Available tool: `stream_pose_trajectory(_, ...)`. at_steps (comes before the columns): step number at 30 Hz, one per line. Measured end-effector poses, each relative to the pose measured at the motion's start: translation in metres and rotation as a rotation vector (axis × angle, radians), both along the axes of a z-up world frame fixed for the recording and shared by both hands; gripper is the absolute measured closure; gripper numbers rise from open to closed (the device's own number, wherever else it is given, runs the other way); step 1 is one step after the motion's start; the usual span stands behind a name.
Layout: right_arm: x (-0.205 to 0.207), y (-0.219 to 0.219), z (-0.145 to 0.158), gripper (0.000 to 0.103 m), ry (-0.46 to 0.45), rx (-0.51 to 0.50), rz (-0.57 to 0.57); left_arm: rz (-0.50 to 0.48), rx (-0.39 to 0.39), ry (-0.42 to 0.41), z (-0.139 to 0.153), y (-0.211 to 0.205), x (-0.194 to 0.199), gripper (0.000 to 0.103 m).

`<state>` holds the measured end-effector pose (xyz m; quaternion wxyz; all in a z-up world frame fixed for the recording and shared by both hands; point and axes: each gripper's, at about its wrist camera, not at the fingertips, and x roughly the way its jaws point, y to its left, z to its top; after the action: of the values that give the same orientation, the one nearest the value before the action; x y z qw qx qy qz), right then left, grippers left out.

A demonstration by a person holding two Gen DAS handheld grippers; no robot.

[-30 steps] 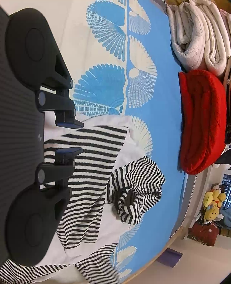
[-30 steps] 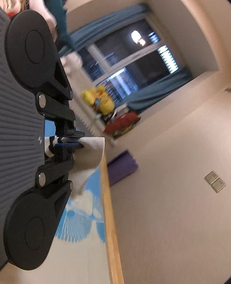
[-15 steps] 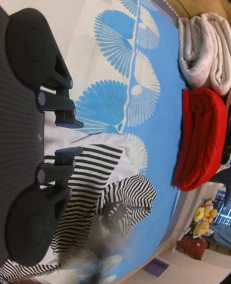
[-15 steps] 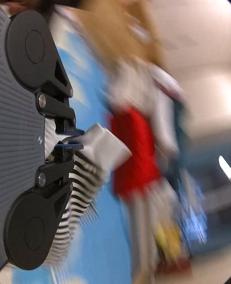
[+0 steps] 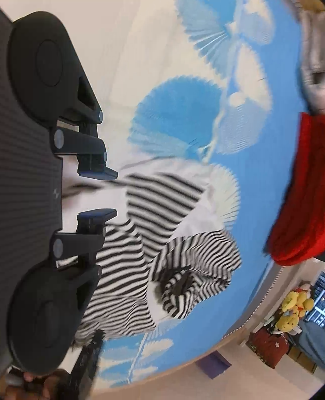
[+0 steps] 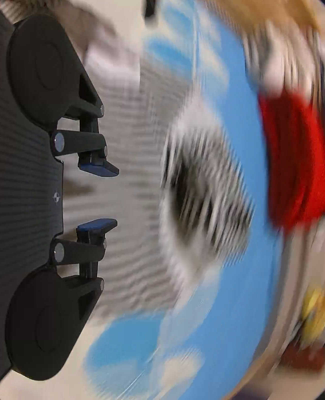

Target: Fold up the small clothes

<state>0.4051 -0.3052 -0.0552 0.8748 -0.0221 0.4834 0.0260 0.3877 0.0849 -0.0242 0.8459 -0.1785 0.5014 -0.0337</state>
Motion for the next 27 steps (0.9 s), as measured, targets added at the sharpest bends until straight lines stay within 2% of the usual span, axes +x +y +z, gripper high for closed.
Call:
stream_pose_trajectory(3, 0.001, -0.048, -0.027, 0.065, 0.120, -0.083, -0.145, -0.006, -0.073, 0.056, -0.019, -0.006, 0.010, 0.076)
stream_pose_trajectory(6, -0.004, -0.080, -0.021, 0.064, 0.106, 0.047, -0.165, -0.002, -0.084, 0.094, -0.037, -0.015, 0.019, 0.076)
stream_pose_trajectory(7, -0.006, -0.084, -0.016, 0.064, 0.089, 0.092, -0.128, 0.004, -0.072, 0.102, -0.043, -0.017, 0.022, 0.076)
stream_pose_trajectory(9, -0.007, -0.077, -0.013, 0.060, 0.077, 0.095, 0.012, 0.012, -0.045, 0.125, -0.056, -0.020, 0.029, 0.072)
stream_pose_trajectory(10, -0.012, -0.071, -0.013, 0.053, 0.076, 0.064, 0.090, 0.019, -0.038, 0.141, -0.063, -0.020, 0.032, 0.070)
stream_pose_trajectory(12, -0.022, -0.061, -0.018, 0.048, 0.091, -0.005, 0.219, 0.016, -0.050, 0.157, -0.073, -0.021, 0.036, 0.070)
stream_pose_trajectory(14, -0.028, -0.050, -0.029, 0.047, 0.119, -0.071, 0.304, -0.004, -0.038, 0.145, -0.076, -0.027, 0.040, 0.070)
stream_pose_trajectory(16, -0.032, -0.036, -0.043, 0.047, 0.099, -0.237, 0.376, -0.015, -0.006, 0.116, -0.074, -0.033, 0.042, 0.071)
stream_pose_trajectory(17, -0.034, -0.033, -0.047, 0.048, 0.091, -0.303, 0.391, -0.020, 0.009, 0.098, -0.072, -0.036, 0.043, 0.089)
stream_pose_trajectory(18, -0.030, -0.032, -0.054, 0.053, 0.086, -0.348, 0.392, -0.030, 0.030, 0.078, -0.068, -0.040, 0.044, 0.100)
stream_pose_trajectory(19, -0.028, -0.033, -0.054, 0.073, 0.081, -0.351, 0.376, -0.040, 0.051, 0.052, -0.064, -0.043, 0.045, 0.100)
stream_pose_trajectory(20, -0.022, -0.038, -0.054, 0.087, 0.083, -0.326, 0.347, -0.046, 0.072, 0.018, -0.058, -0.046, 0.045, 0.101)
stream_pose_trajectory(21, -0.017, -0.044, -0.049, 0.093, 0.085, -0.284, 0.306, -0.051, 0.086, -0.018, -0.051, -0.050, 0.046, 0.101)
stream_pose_trajectory(23, -0.008, -0.065, -0.034, 0.095, 0.066, -0.207, 0.153, -0.061, 0.070, -0.121, -0.026, -0.056, 0.046, 0.101)
stream_pose_trajectory(25, -0.005, -0.084, -0.022, 0.095, 0.046, -0.179, 0.033, -0.079, 0.032, -0.249, 0.005, -0.063, 0.043, 0.101)
stream_pose_trajectory(27, -0.006, -0.096, -0.020, 0.095, 0.051, -0.158, -0.014, -0.099, 0.027, -0.336, 0.027, -0.071, 0.038, 0.101)
